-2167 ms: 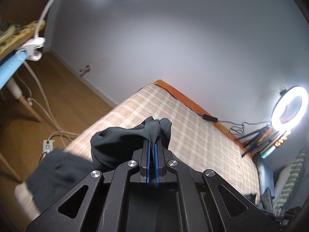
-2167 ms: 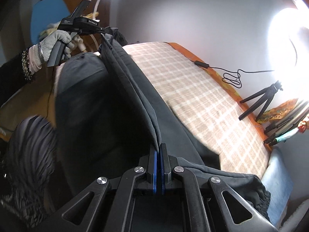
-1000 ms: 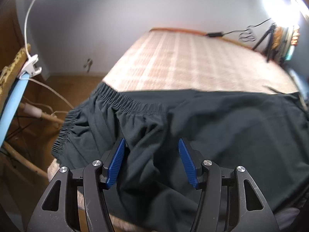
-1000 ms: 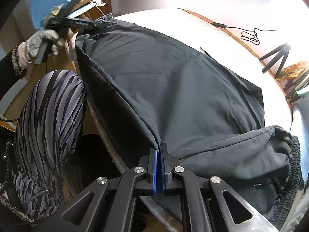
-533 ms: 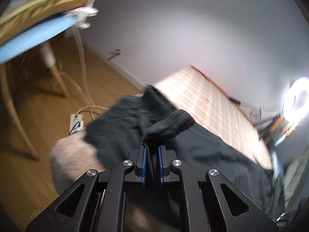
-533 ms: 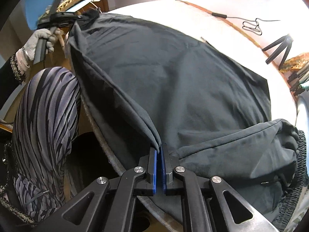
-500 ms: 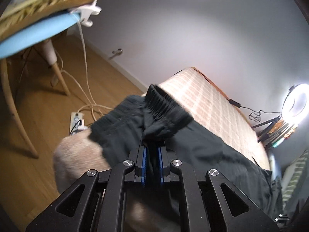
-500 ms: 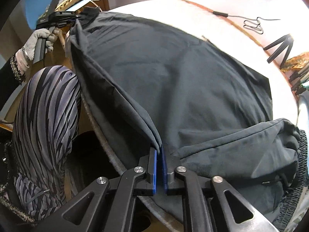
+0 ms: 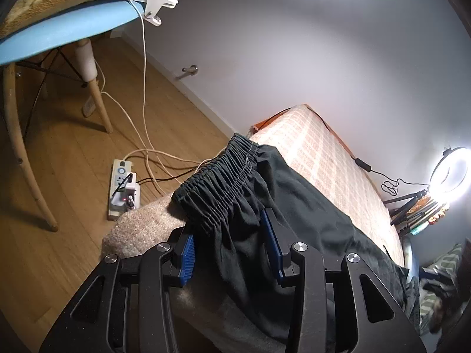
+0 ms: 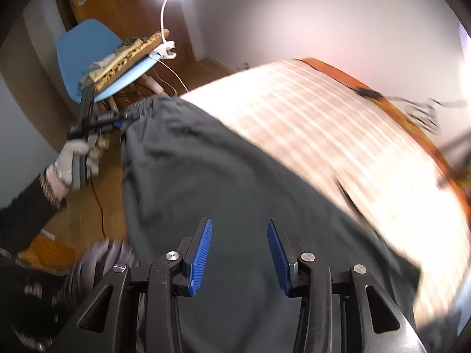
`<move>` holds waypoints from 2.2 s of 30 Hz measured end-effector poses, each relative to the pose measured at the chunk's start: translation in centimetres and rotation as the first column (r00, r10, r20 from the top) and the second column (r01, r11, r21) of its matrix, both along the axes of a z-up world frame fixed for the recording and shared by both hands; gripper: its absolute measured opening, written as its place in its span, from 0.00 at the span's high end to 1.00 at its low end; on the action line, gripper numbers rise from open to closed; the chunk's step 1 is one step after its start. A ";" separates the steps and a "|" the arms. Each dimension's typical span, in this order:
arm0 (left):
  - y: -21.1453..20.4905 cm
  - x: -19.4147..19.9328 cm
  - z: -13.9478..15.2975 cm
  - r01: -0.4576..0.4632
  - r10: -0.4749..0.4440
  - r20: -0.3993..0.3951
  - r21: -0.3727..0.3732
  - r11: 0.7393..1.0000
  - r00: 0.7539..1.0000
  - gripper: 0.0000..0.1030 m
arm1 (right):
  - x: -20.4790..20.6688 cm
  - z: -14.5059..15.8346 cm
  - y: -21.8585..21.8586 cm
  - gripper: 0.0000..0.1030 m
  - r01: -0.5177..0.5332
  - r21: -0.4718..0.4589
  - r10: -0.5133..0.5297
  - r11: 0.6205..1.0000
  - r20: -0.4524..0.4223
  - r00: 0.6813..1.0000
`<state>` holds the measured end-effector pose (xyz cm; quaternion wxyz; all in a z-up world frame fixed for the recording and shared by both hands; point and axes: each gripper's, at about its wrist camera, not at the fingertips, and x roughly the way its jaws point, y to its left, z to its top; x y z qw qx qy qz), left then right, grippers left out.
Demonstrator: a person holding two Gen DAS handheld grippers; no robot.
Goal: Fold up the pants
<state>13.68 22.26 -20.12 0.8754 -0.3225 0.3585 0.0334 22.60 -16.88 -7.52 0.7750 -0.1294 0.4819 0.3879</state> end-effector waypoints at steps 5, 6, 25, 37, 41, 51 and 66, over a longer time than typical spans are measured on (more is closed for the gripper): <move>0.2 0.1 0.2 -0.001 0.001 -0.002 0.052 0.999 1.000 0.67 | 4.6 -4.0 6.1 0.60 -0.085 -0.037 0.085 0.996 -0.012 0.996; 0.2 0.1 0.1 0.006 -0.006 -0.002 0.065 0.998 1.000 0.69 | 5.2 -4.6 6.7 0.60 -0.096 -0.036 0.095 0.995 -0.020 0.995; -0.9 0.3 1.9 0.015 -0.033 0.075 0.235 0.972 0.997 0.90 | 6.4 -4.8 9.3 1.00 -0.107 -0.164 0.128 0.981 0.118 0.985; 0.3 1.2 -0.2 -0.010 0.013 -0.009 0.247 0.969 1.000 0.81 | 7.5 -4.8 7.7 0.72 -0.060 -0.143 0.070 0.988 0.067 0.995; 0.6 0.8 0.5 -0.006 0.021 -0.051 0.270 0.963 0.998 0.73 | 6.0 -2.8 5.2 0.68 -0.008 -0.081 0.015 0.997 0.090 0.996; -3.1 -0.7 6.7 0.048 -0.062 0.033 0.331 0.943 0.998 0.64 | -1.7 4.3 -6.2 0.22 0.331 0.116 -0.348 0.937 0.198 0.916; -23.3 3.8 15.9 0.537 -0.578 0.123 0.254 0.804 0.807 0.46 | -12.5 5.7 -25.9 0.18 0.726 0.156 -0.741 0.669 0.209 0.638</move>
